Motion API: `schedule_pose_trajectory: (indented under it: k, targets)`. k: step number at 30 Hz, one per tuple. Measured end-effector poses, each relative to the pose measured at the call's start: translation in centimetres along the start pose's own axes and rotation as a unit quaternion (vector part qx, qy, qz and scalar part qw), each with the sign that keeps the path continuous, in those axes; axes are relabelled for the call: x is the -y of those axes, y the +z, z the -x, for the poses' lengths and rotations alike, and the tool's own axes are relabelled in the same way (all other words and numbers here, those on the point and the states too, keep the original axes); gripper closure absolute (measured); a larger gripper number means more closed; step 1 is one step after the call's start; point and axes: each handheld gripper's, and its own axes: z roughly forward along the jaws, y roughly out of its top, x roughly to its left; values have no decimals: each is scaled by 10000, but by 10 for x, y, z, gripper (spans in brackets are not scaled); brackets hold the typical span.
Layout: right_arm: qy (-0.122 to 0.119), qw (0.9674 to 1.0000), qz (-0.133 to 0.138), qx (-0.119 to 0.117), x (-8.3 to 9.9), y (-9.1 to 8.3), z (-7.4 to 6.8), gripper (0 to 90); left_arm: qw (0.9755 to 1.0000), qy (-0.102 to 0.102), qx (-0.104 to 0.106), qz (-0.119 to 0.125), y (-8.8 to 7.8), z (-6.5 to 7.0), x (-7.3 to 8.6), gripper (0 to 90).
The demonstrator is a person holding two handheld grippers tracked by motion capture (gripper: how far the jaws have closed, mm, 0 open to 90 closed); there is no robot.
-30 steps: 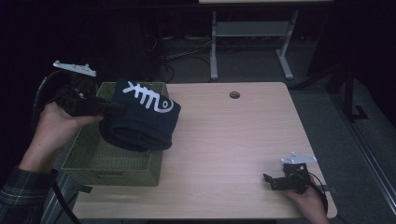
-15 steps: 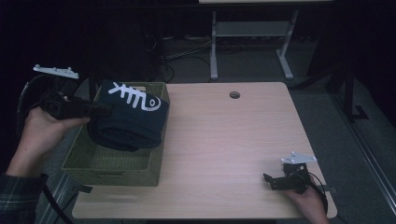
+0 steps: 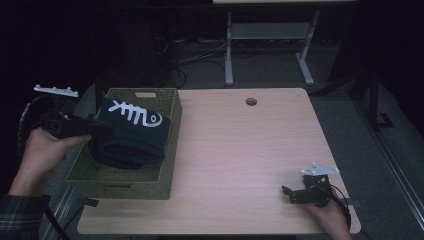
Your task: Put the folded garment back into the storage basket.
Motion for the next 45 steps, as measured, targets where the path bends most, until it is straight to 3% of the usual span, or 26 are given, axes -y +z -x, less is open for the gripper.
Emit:
schedule_pose_trajectory:
  k: [6,24,38,45]
  targets:
    - [5,10000,2,0,0,0,0,14,9999,-119,-48,-50,1,-8,11,747]
    - [8,10000,2,-2,0,0,0,14,9981,-550,149,-242,29,-38,42,746]
    - [19,10000,4,29,0,0,0,14,9966,-533,168,-612,59,-59,50,742]
    - [22,10000,4,31,0,0,0,14,9946,-382,-173,-945,69,-61,50,721]
